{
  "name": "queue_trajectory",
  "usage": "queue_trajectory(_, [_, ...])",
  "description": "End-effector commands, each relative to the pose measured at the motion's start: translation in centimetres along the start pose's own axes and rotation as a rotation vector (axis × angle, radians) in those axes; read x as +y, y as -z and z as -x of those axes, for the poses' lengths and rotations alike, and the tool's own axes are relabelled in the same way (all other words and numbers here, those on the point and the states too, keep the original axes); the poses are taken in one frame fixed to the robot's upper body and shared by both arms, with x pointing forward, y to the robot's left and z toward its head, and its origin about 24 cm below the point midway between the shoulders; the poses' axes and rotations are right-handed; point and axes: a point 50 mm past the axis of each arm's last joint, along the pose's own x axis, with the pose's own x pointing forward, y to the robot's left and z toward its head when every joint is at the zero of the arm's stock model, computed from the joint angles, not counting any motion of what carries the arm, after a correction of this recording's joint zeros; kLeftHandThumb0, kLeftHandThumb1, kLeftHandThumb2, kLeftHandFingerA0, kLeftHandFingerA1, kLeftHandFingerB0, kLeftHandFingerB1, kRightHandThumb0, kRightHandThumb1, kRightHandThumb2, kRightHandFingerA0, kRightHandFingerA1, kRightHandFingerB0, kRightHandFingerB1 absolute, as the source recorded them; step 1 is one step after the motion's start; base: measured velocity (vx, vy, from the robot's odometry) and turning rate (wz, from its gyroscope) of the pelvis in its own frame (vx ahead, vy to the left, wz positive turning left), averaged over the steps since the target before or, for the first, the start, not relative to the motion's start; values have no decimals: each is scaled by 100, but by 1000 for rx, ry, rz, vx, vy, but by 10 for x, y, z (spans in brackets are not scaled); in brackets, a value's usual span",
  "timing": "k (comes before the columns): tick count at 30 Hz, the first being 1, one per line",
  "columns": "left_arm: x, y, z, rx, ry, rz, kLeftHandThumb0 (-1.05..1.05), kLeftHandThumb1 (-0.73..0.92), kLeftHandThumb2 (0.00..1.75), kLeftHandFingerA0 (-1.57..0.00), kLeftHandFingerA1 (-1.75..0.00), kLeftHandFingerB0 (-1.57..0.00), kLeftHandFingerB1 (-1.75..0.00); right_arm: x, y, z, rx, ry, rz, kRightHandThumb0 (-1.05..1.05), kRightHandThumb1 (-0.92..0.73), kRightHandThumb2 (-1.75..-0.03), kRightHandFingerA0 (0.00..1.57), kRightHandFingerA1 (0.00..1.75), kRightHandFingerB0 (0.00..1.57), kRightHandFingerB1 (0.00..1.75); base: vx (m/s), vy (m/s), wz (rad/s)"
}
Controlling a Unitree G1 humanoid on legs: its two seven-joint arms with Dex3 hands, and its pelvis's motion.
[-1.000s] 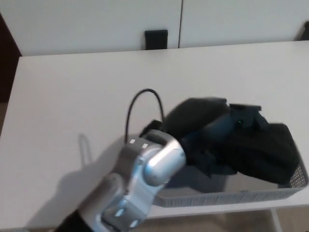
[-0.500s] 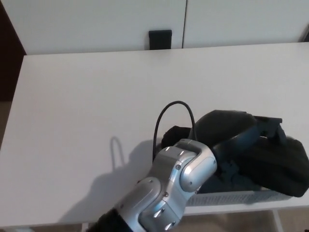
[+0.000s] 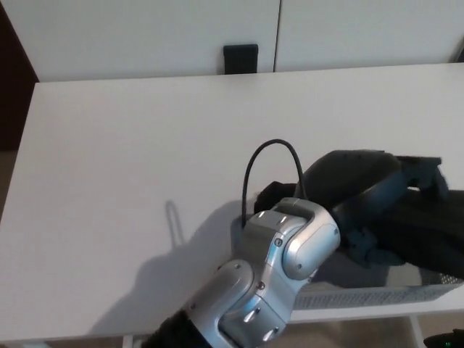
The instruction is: The robot walk towards a table in front and pick up a black pencil case on the left hand side and put the pencil case into a small container on the right hand side
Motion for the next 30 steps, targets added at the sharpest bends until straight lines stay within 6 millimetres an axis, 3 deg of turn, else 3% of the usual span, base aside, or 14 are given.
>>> queue_trajectory(1, [7,-6,2,38,24,163,-18,74,67,-95,-134,-85,-78,-1,0,0,5,9,-13,-38,-61,-59,59,41,58,41,0,0,0])
queue_trajectory(2, [9,-7,3,34,22,190,-16,75,67,-100,-120,-85,-78,-1,0,-1,5,8,-13,-38,-61,-59,59,41,57,40,0,0,0])
queue_trajectory(4, [9,-9,4,26,19,219,-15,74,67,-104,-113,-86,-79,-2,0,0,4,7,-5,-38,-63,-59,60,41,58,41,0,0,0])
queue_trajectory(16, [10,-2,9,102,10,239,-16,79,64,-108,-125,-86,-74,-7,-5,-4,3,4,14,-40,-63,-59,59,41,58,40,0,0,0])
queue_trajectory(22, [7,8,14,123,7,231,-17,79,63,-110,-112,-86,-72,-7,-5,-3,-2,3,-10,-42,-59,-59,62,43,57,41,0,0,0])
queue_trajectory(30, [6,25,20,172,7,242,-18,79,64,-108,-116,-86,-70,-7,-5,-3,4,2,13,-42,-63,-59,59,41,59,40,0,0,0])
